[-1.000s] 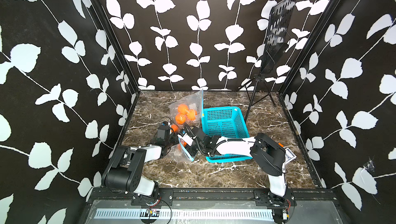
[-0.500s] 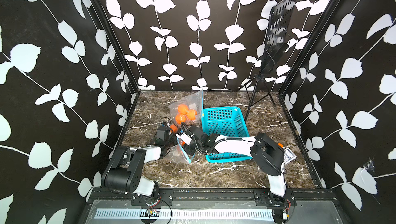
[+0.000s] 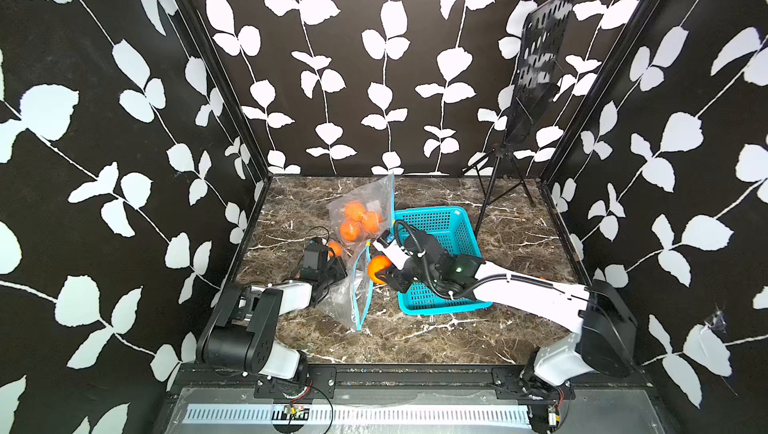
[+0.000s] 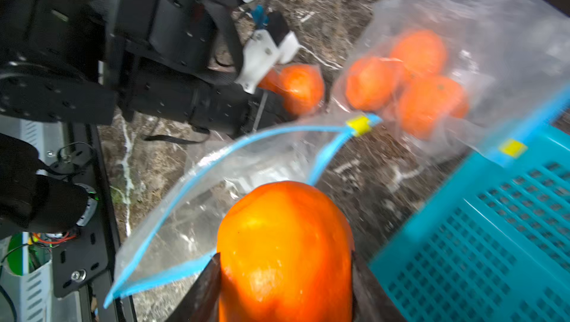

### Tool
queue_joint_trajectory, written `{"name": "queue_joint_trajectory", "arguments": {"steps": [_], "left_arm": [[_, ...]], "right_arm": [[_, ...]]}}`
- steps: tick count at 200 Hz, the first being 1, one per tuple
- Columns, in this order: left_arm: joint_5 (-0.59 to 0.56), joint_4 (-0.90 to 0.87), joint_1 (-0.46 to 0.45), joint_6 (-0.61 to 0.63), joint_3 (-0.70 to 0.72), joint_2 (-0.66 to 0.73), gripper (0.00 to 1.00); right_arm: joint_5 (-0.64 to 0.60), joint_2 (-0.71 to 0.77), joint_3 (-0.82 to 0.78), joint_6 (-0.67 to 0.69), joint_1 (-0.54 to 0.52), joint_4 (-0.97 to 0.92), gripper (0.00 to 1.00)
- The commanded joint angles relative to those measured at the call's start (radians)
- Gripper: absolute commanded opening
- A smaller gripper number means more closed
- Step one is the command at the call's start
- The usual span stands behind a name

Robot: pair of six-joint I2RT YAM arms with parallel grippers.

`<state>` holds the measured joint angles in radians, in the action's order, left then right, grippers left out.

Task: Open the zip-top bag and take out the orange
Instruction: Place the orange in the basket.

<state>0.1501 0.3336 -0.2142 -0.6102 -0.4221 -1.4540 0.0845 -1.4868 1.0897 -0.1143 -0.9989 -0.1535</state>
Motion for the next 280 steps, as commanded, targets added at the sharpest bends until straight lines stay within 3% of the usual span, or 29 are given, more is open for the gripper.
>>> {"name": "queue_joint_trajectory", "arguments": {"steps": [1,32,61,74,97,119,139,175,191,196,199,236,242,266,280], "left_arm": [[0.054,-0.014,0.007,-0.016,0.008,0.054,0.0],[0.14,-0.007,0.007,-0.035,0.018,0.141,0.0],[0.145,-0.091,0.007,-0.032,0.004,0.23,0.02],[0.152,-0.119,0.007,-0.024,0.001,0.261,0.13],[0.177,-0.138,0.004,-0.01,0.017,0.339,0.53],[0.09,-0.304,-0.05,0.046,0.001,0.469,0.65],[-0.01,-0.444,-0.161,0.086,-0.023,0.572,0.67],[-0.007,-0.523,-0.279,0.119,-0.02,0.691,0.78],[-0.006,-0.542,-0.32,0.145,-0.028,0.713,0.83],[-0.008,-0.542,-0.33,0.151,-0.03,0.715,0.97],[-0.01,-0.546,-0.337,0.156,-0.032,0.713,0.99],[-0.056,-0.531,-0.437,0.189,-0.039,0.654,0.99],[-0.087,-0.534,-0.457,0.197,-0.043,0.639,0.99],[-0.124,-0.545,-0.481,0.212,-0.063,0.598,0.91],[-0.143,-0.543,-0.481,0.21,-0.07,0.583,0.8]], "right_arm": [[-0.189,0.089,-0.023,-0.034,0.011,-0.097,0.36],[-0.418,0.093,-0.001,-0.094,0.011,-0.318,0.35],[-0.486,-0.005,0.03,-0.113,0.01,-0.43,0.35],[-0.531,-0.043,0.04,-0.123,0.007,-0.45,0.35],[-0.513,-0.093,0.042,-0.111,0.006,-0.419,0.38],[-0.455,-0.132,0.018,-0.094,0.011,-0.357,0.46],[-0.397,-0.148,-0.003,-0.097,0.016,-0.298,0.51],[-0.215,-0.134,-0.059,-0.121,0.035,-0.225,0.6],[-0.21,-0.122,-0.072,-0.13,0.037,-0.226,0.67],[-0.223,-0.121,-0.078,-0.133,0.038,-0.227,0.7],[-0.233,-0.121,-0.079,-0.134,0.039,-0.228,0.72],[-0.251,-0.081,-0.086,-0.109,0.047,-0.2,0.9],[-0.251,-0.071,-0.091,-0.098,0.049,-0.18,0.98],[-0.252,-0.026,-0.119,-0.064,0.061,-0.083,0.99],[-0.249,0.012,-0.153,-0.058,0.076,0.001,0.99]]}}
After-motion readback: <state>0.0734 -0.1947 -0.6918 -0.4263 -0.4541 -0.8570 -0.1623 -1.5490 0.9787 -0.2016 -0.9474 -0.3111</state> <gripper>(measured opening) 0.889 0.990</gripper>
